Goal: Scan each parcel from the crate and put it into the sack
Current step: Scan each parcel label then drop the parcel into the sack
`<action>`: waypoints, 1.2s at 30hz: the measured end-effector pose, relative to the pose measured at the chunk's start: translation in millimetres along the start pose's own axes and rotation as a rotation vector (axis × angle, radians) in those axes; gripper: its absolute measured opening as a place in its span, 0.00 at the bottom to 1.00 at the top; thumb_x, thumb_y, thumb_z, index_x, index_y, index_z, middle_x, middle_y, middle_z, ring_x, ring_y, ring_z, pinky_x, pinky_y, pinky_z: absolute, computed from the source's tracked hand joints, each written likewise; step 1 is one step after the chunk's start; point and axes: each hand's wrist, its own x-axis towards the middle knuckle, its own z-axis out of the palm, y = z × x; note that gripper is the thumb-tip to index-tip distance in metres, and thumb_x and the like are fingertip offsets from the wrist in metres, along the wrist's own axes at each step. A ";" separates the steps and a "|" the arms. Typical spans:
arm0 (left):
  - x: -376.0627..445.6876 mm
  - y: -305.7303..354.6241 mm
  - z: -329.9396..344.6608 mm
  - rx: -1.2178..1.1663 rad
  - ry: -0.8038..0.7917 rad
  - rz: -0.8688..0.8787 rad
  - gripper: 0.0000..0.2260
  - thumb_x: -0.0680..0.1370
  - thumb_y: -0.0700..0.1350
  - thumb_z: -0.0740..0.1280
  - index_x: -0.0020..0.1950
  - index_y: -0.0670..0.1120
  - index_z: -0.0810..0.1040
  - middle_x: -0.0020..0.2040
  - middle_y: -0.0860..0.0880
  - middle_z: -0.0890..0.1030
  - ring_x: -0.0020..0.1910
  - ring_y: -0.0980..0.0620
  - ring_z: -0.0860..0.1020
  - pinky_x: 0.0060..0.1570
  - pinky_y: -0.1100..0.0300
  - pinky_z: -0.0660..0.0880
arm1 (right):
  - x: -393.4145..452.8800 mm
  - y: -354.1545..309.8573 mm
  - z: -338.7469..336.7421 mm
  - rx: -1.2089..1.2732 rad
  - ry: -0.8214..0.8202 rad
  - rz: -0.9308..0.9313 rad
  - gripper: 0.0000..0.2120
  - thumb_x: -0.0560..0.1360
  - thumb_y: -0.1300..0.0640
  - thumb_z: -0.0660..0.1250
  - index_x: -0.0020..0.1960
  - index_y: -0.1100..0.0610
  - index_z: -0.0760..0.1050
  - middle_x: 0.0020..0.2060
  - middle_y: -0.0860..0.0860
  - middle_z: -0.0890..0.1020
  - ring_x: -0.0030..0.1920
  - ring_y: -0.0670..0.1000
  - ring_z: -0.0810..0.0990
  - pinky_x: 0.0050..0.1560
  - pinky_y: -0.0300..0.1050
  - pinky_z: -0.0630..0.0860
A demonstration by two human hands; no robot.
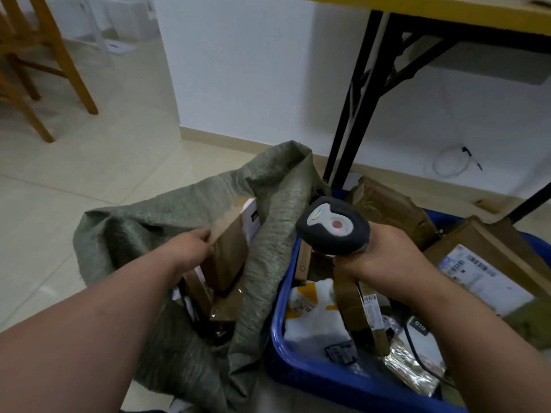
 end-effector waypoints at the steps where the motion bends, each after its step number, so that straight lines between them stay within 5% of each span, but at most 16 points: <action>1: 3.4 -0.3 1.8 0.049 -0.029 -0.005 0.26 0.80 0.35 0.61 0.77 0.49 0.64 0.72 0.44 0.71 0.65 0.45 0.73 0.58 0.57 0.69 | 1.1 2.7 -0.9 -0.009 0.005 -0.002 0.05 0.71 0.58 0.73 0.43 0.53 0.77 0.34 0.49 0.81 0.37 0.43 0.80 0.38 0.35 0.75; 5: 6.8 4.8 4.0 0.233 -0.083 -0.024 0.21 0.82 0.40 0.61 0.76 0.45 0.67 0.73 0.43 0.70 0.70 0.43 0.70 0.66 0.55 0.67 | 4.0 12.4 -5.1 -0.014 0.039 0.012 0.06 0.72 0.55 0.73 0.45 0.51 0.77 0.36 0.47 0.81 0.37 0.41 0.79 0.37 0.34 0.72; 9: -2.0 -0.4 15.8 0.417 -0.196 -0.077 0.15 0.82 0.43 0.62 0.67 0.38 0.76 0.66 0.39 0.76 0.62 0.41 0.77 0.56 0.54 0.74 | -1.2 19.9 -11.0 0.113 0.075 0.086 0.08 0.70 0.54 0.74 0.42 0.46 0.76 0.32 0.43 0.81 0.35 0.41 0.78 0.36 0.35 0.69; 11: -5.8 2.4 20.0 0.464 -0.160 -0.055 0.18 0.83 0.46 0.61 0.71 0.41 0.73 0.69 0.40 0.74 0.65 0.42 0.75 0.59 0.56 0.71 | -6.8 23.0 -14.9 0.149 0.089 0.110 0.08 0.69 0.54 0.74 0.40 0.45 0.75 0.30 0.41 0.80 0.33 0.39 0.79 0.34 0.32 0.68; 15: -15.0 30.9 16.9 0.218 0.176 0.129 0.18 0.83 0.47 0.61 0.73 0.46 0.72 0.69 0.43 0.75 0.66 0.44 0.73 0.61 0.56 0.68 | -16.5 33.2 -27.8 0.085 0.129 0.144 0.09 0.70 0.54 0.73 0.38 0.46 0.74 0.30 0.42 0.79 0.33 0.39 0.77 0.32 0.32 0.65; 22: -48.2 84.3 50.2 0.031 0.106 0.326 0.18 0.82 0.47 0.62 0.73 0.47 0.72 0.68 0.47 0.76 0.59 0.53 0.74 0.55 0.61 0.65 | -29.8 74.4 -55.1 0.267 0.227 0.383 0.04 0.69 0.56 0.73 0.41 0.52 0.78 0.29 0.50 0.82 0.32 0.50 0.81 0.32 0.45 0.76; 27: -56.7 108.6 95.6 0.055 -0.018 0.372 0.17 0.82 0.48 0.64 0.71 0.49 0.74 0.67 0.49 0.76 0.62 0.53 0.73 0.57 0.60 0.66 | -39.1 106.3 -60.6 0.366 0.189 0.537 0.04 0.70 0.58 0.72 0.43 0.55 0.78 0.30 0.52 0.82 0.24 0.45 0.80 0.24 0.39 0.74; 33: -41.0 123.5 168.7 0.170 -0.195 0.258 0.22 0.79 0.57 0.65 0.71 0.51 0.72 0.60 0.53 0.77 0.51 0.56 0.77 0.45 0.61 0.75 | -42.1 132.8 -53.6 0.339 0.126 0.585 0.06 0.69 0.56 0.73 0.43 0.57 0.78 0.35 0.56 0.83 0.37 0.55 0.83 0.41 0.53 0.82; 36: -25.9 122.5 202.7 0.268 -0.182 0.233 0.29 0.77 0.63 0.64 0.75 0.52 0.67 0.68 0.49 0.74 0.63 0.49 0.75 0.58 0.57 0.74 | -37.1 142.8 -52.3 0.310 0.099 0.584 0.07 0.69 0.54 0.73 0.43 0.55 0.78 0.38 0.56 0.84 0.40 0.55 0.84 0.46 0.57 0.83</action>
